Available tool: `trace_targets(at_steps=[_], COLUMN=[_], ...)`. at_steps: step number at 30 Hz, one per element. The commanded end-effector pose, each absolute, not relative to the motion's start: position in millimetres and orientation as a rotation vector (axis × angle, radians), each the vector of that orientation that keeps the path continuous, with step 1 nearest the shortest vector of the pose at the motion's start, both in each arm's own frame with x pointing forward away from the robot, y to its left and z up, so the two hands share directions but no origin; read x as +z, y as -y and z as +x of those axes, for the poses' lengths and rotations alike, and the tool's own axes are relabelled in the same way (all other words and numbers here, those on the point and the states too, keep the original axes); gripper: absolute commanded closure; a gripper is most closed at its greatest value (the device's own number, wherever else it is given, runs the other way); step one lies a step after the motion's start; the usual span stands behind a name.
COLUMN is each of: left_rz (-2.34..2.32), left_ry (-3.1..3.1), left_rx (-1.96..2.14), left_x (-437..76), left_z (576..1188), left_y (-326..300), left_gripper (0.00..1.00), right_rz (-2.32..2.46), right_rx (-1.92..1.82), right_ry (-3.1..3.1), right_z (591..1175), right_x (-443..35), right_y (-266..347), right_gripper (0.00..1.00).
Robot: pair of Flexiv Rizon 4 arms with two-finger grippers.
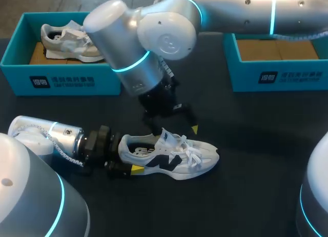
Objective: Take the shoe out of the shoebox, open the shoe tongue, remove and reinsert the insole, then place the shoe into the shoebox
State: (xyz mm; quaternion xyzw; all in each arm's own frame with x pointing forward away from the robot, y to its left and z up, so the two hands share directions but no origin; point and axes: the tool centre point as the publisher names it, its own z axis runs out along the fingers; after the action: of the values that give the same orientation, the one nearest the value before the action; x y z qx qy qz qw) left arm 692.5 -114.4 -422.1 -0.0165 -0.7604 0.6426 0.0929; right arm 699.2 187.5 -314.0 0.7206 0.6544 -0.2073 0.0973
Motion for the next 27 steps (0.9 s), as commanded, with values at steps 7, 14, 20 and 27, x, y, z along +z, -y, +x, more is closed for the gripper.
trace_targets(at_steps=[7, 14, 20, 27], left_rz=[-0.047, -0.047, -0.047, -0.047], left_ry=[2.258, 2.258, 2.258, 2.258], left_rx=[1.909, 1.909, 1.909, 1.909], left_x=[-424, -424, -424, -424], left_z=[694, 694, 694, 694], left_y=[115, 115, 115, 115], left_gripper=[1.0, 1.0, 1.0, 1.0], right_rz=[2.41, 2.417, 2.42, 2.42], right_rx=[-0.526, -0.537, -0.546, -0.537], right_ry=[-1.55, -1.566, -1.568, -1.582], right_z=[687, 680, 677, 679], right_x=[-323, -322, -318, -316], right_y=[-203, -203, -201, -195], right_gripper=[0.0, 0.0, 0.0, 0.0])
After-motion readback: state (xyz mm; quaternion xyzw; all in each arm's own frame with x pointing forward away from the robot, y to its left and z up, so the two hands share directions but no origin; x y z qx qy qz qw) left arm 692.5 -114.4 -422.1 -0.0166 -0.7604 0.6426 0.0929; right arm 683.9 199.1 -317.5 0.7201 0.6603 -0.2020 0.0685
